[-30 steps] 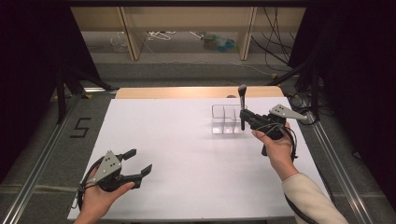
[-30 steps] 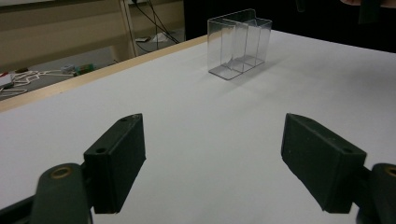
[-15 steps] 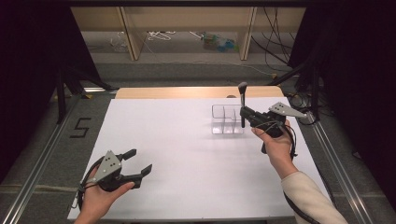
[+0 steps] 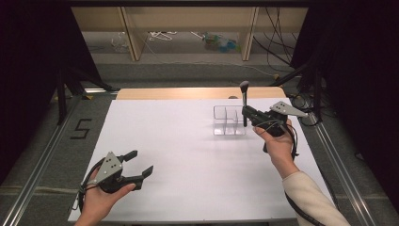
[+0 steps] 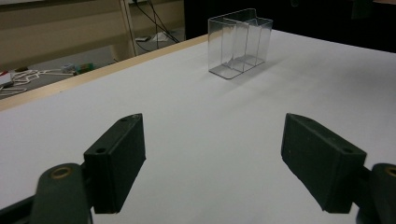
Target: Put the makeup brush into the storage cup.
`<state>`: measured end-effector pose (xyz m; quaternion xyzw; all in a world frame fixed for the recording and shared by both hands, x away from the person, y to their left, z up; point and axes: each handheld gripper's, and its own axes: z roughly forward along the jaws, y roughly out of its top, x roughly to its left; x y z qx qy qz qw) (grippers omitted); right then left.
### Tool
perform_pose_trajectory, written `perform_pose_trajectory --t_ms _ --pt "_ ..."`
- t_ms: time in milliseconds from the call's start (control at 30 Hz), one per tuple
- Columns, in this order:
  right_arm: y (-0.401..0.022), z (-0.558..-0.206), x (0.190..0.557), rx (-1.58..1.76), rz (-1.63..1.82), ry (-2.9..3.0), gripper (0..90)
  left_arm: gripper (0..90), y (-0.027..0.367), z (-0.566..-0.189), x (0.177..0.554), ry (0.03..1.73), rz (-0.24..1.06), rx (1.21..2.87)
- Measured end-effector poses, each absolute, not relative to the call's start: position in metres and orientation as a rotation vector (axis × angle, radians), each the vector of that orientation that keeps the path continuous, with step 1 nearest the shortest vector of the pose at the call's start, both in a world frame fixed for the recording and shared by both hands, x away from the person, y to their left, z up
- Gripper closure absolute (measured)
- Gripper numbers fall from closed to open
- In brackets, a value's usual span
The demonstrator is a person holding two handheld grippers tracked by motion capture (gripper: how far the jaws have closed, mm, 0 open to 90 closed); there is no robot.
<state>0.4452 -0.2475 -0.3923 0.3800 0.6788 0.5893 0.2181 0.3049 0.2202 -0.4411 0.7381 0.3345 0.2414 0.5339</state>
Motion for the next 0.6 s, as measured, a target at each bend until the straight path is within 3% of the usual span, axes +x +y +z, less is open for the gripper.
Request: perform_pose_trajectory --t_ms 600 --pt "-0.247 -0.3916 0.4503 1.059 1.594 1.872 79.6 21.7 0.2207 -0.4411 0.3052 0.79 0.577 1.763"
